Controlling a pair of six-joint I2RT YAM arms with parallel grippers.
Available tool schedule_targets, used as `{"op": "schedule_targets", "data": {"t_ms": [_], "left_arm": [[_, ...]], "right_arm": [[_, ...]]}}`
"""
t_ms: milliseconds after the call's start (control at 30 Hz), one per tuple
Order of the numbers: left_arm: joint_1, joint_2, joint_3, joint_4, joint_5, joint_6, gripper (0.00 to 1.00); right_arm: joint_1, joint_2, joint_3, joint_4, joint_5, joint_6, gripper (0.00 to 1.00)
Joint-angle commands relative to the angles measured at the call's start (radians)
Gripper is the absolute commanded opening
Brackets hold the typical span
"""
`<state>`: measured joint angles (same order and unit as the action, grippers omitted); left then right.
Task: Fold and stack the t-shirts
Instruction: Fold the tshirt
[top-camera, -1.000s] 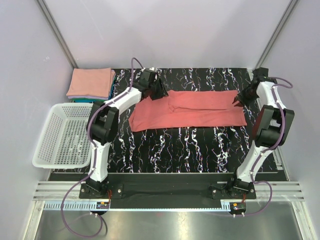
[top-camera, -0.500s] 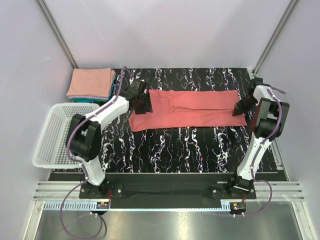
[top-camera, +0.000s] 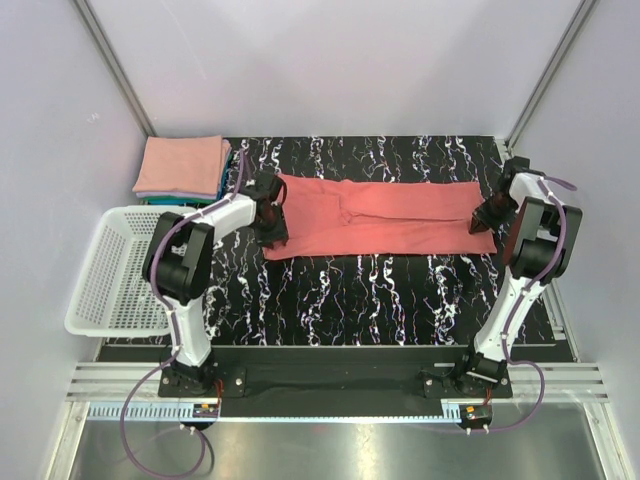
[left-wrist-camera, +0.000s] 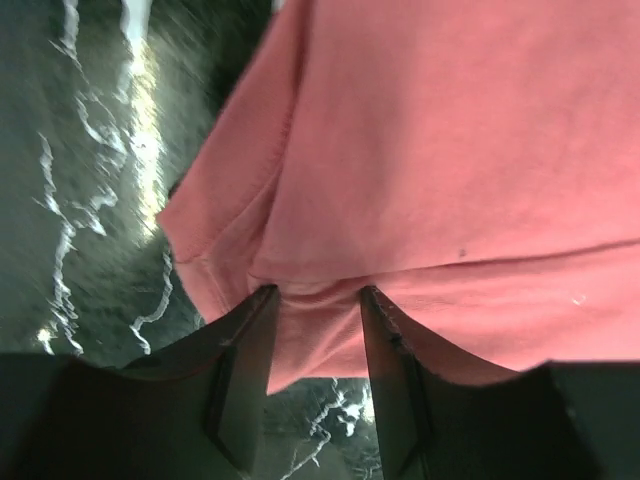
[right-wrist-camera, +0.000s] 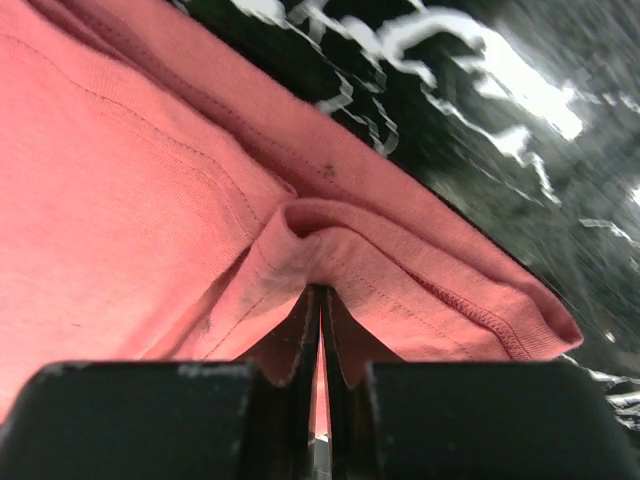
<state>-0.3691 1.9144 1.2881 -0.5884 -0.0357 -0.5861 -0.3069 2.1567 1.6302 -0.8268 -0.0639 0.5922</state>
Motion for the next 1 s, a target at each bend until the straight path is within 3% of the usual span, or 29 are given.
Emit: {"op": "schedule_targets", "data": {"t_ms": [0, 200, 300, 433, 467, 567, 700, 833, 967], "left_arm": [[0.047, 0.069, 0.049, -0.022, -0.064, 0.046, 0.45], [0.094, 0.164, 0.203, -0.073, -0.107, 0.126, 0.45], [0.119, 0.242, 0.365, -0.117, -0.099, 0.183, 0.46], [0.142, 0.322, 0.598, -0.18, -0.119, 0.213, 0.47], [0.148, 0.337, 0.688, -0.192, -0.116, 0.2, 0.48], [0.162, 0.319, 0.775, -0.206, -0.089, 0.178, 0.5], [0.154, 0.259, 0.708, -0.15, 0.031, 0.14, 0.51], [0.134, 0.149, 0.452, 0.019, 0.132, 0.092, 0.51], [0.131, 0.165, 0.37, 0.07, 0.175, 0.026, 0.5]], "right_arm": [[-0.009, -0.05, -0.07, -0.012, 0.093, -0.006, 0.09], [-0.008, -0.153, -0.236, 0.008, 0.065, 0.078, 0.1], [-0.006, -0.256, -0.334, 0.011, 0.03, 0.133, 0.13], [-0.006, -0.365, -0.382, -0.015, 0.016, 0.172, 0.2], [-0.006, -0.389, -0.369, -0.03, 0.018, 0.172, 0.27], [-0.006, -0.382, -0.274, -0.058, 0.021, 0.138, 0.4], [-0.006, -0.299, -0.098, -0.051, -0.031, -0.009, 0.5], [-0.006, -0.216, -0.017, -0.002, -0.128, -0.118, 0.49], [-0.006, -0.202, 0.005, 0.041, -0.155, -0.129, 0.44]]}}
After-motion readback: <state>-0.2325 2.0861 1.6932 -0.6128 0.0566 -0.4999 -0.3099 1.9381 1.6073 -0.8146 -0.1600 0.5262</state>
